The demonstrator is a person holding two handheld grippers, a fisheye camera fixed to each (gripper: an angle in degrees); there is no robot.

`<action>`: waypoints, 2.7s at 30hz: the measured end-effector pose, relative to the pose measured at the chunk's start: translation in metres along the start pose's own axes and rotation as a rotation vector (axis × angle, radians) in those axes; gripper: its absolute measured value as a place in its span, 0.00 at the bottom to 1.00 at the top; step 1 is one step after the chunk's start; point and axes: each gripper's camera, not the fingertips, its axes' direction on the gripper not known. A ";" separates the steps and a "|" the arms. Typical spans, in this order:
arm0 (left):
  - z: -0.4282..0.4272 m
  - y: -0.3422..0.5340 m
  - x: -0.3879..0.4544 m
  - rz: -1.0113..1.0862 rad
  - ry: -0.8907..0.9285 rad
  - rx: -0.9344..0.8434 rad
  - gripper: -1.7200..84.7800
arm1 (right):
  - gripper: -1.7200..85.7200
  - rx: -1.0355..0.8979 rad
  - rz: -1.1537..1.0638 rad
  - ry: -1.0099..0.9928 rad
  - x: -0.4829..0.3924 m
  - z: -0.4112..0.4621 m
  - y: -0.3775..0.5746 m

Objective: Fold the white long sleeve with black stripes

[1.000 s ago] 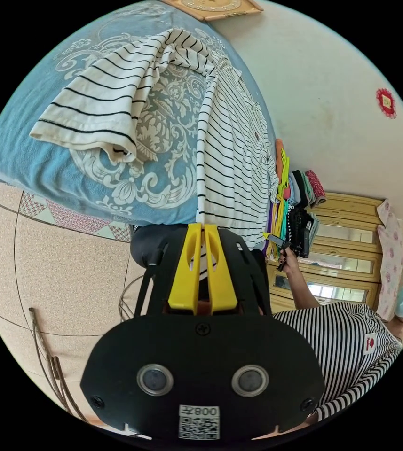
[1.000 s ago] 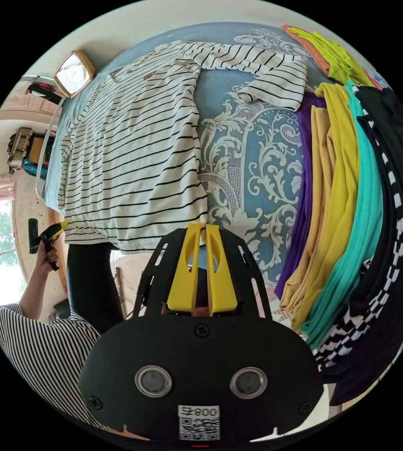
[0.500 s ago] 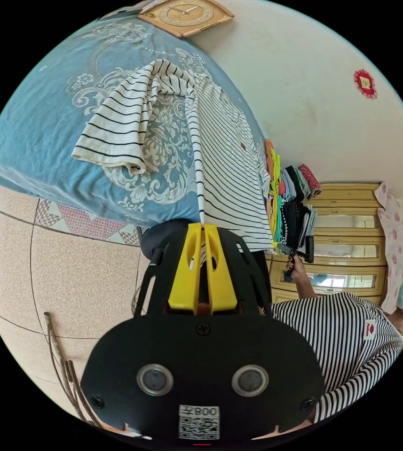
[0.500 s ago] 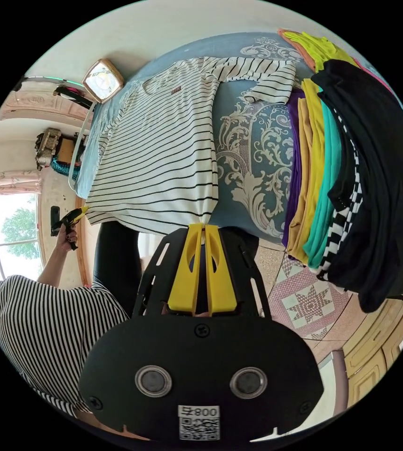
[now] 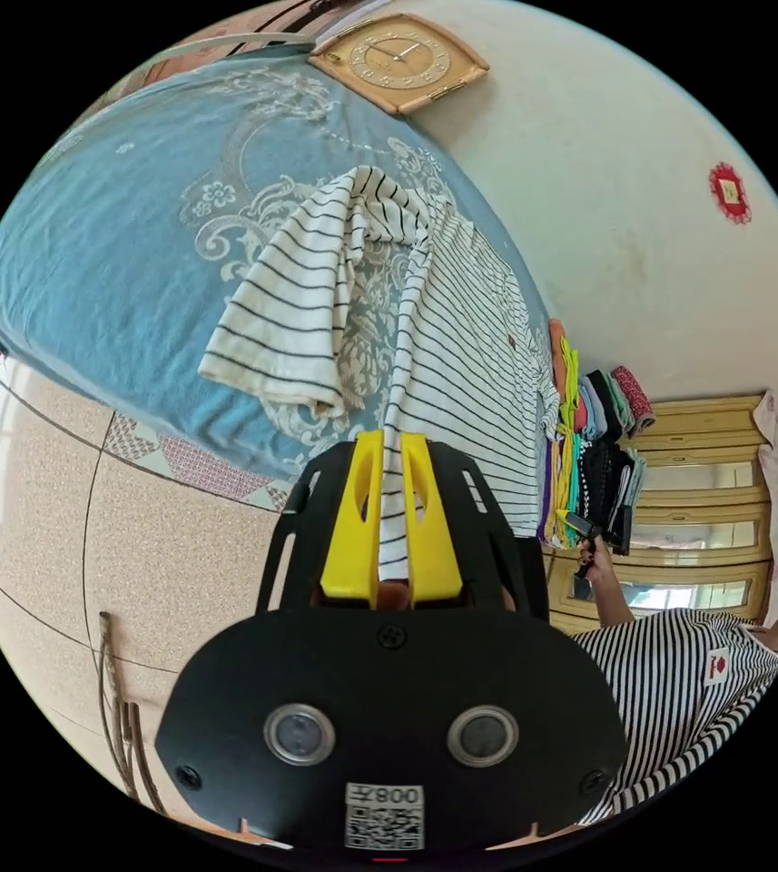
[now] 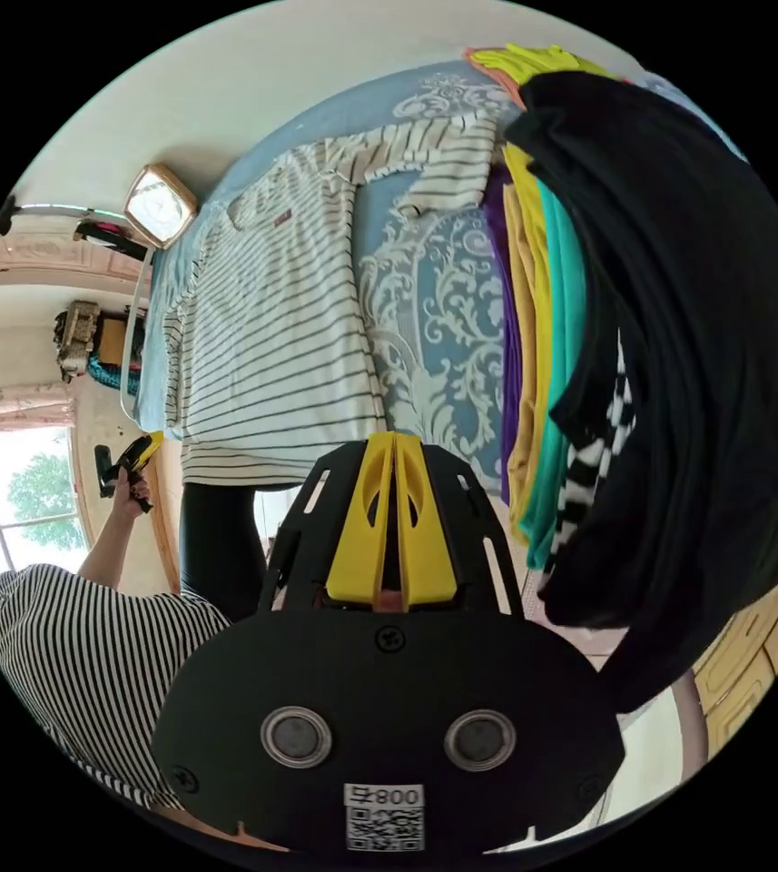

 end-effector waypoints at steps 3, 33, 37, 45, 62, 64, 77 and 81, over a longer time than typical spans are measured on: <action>0.049 -0.059 0.006 0.078 -0.004 0.008 0.04 | 0.02 0.086 -0.106 -0.005 -0.038 -0.011 -0.039; 0.578 -0.127 0.038 0.728 0.090 -0.302 0.10 | 0.02 0.340 -0.059 0.204 -0.045 0.039 -0.053; 0.680 -0.099 0.128 0.975 0.118 -0.373 0.11 | 0.02 0.405 0.029 0.128 -0.009 0.036 -0.036; 0.859 -0.055 0.219 1.355 -0.130 -0.417 0.12 | 0.04 0.400 -0.044 0.059 -0.007 0.052 -0.014; 0.834 -0.228 0.093 0.639 0.434 -0.348 0.04 | 0.12 0.593 -0.048 -0.062 0.022 0.018 -0.028; 0.831 -0.238 0.083 0.601 0.462 -0.340 0.03 | 0.13 0.622 -0.084 -0.007 0.007 0.017 -0.035; 0.824 -0.294 0.070 0.430 0.624 -0.342 0.04 | 0.14 0.620 -0.160 0.400 -0.068 0.076 -0.047; 0.814 -0.307 0.081 0.411 0.653 -0.338 0.04 | 0.13 0.601 -0.155 0.468 -0.081 0.096 -0.057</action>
